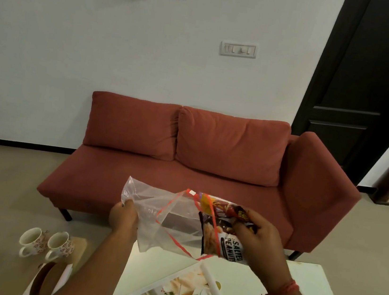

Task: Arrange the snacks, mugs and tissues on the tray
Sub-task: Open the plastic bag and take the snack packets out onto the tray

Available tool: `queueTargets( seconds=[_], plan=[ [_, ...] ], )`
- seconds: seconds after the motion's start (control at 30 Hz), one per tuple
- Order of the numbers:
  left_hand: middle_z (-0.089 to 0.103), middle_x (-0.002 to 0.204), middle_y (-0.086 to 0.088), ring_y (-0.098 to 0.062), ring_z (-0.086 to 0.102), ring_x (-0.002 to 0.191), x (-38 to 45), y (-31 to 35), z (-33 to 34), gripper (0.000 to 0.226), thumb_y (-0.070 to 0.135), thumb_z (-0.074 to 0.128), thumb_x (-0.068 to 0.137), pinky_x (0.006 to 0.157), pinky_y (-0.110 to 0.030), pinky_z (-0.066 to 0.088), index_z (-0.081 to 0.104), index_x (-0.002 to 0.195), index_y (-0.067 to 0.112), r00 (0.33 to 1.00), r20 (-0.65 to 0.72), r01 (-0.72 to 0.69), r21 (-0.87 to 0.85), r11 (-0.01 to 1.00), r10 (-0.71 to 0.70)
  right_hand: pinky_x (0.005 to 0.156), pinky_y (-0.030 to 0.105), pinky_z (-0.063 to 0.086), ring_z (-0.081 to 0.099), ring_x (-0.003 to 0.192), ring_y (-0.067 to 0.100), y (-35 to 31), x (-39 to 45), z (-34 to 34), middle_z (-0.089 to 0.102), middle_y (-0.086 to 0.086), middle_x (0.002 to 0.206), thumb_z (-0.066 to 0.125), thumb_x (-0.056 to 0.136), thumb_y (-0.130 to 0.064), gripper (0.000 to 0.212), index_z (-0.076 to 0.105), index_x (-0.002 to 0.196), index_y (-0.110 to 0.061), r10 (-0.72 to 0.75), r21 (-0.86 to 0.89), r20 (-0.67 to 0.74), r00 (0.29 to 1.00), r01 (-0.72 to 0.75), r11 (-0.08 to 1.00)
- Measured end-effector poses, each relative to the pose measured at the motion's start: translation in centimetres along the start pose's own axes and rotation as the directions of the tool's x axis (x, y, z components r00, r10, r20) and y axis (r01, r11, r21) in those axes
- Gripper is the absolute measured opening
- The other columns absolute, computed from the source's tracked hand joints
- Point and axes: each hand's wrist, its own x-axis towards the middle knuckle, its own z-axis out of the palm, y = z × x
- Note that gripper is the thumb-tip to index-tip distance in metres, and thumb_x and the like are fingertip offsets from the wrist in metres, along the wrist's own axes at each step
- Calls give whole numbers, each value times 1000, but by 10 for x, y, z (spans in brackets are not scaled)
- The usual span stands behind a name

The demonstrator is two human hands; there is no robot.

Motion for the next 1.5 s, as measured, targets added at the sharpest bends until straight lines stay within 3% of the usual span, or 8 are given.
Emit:
queueTargets(
  seconds=[0.3,0.43,0.6,0.77,0.97,1.13,1.27,1.5],
  plan=[
    [66,94,-13,-33,65,80,-7,-1,1,22,24,46,95,77,-45,58,61,103,9,1000,-2,-10,-59,998,10,54,37,56,73,69,25,21,12,0,76,10,86,61,94,-18,15,75,100,-23,305,506,-272,913,-134,852],
    [65,94,-11,-31,64,83,-21,2,7,25,28,42,98,73,-42,56,60,102,11,989,12,-149,3,989,149,54,22,57,71,68,5,25,14,1,74,-6,80,61,93,-17,23,70,87,-37,25,-31,-399,917,-41,999],
    [59,77,-1,-22,59,73,-44,10,16,29,33,40,102,60,-32,45,57,84,16,855,101,-518,181,836,509,61,18,51,63,75,2,17,23,8,67,-12,87,58,93,-12,17,67,92,-26,-203,-495,-129,971,115,861],
    [47,60,2,-10,40,54,-54,17,13,40,25,45,102,48,-27,31,37,64,23,672,157,-735,261,626,724,53,32,57,72,65,18,6,27,4,74,0,79,57,94,-15,23,71,89,-33,93,164,-255,962,-52,985],
    [54,72,-8,-25,49,69,-29,10,2,30,22,42,103,56,-35,31,50,77,10,792,71,-598,287,748,606,54,31,59,74,69,19,3,27,-11,77,5,85,58,96,-12,20,74,94,-24,330,688,-262,907,-64,723],
    [58,81,-13,-29,55,76,-9,10,-8,31,27,38,104,66,-36,39,53,85,6,857,-22,-490,275,827,515,52,39,59,73,67,21,10,27,-26,72,3,80,59,96,-24,18,67,86,-37,124,130,-389,913,-79,988],
    [58,78,-6,-25,58,73,4,9,-22,36,36,34,105,65,-34,42,54,89,10,875,-64,-449,260,855,480,44,28,54,71,58,10,15,40,-50,70,-5,75,57,95,-22,22,62,81,-39,42,-165,-358,933,-108,980],
    [60,108,-2,-24,62,100,-12,-14,-14,29,24,47,102,77,-31,50,50,129,16,869,178,-495,308,813,462,51,33,56,72,65,25,52,44,-33,76,12,83,58,97,-15,16,72,102,-21,436,452,-102,894,-349,821]
  ],
)
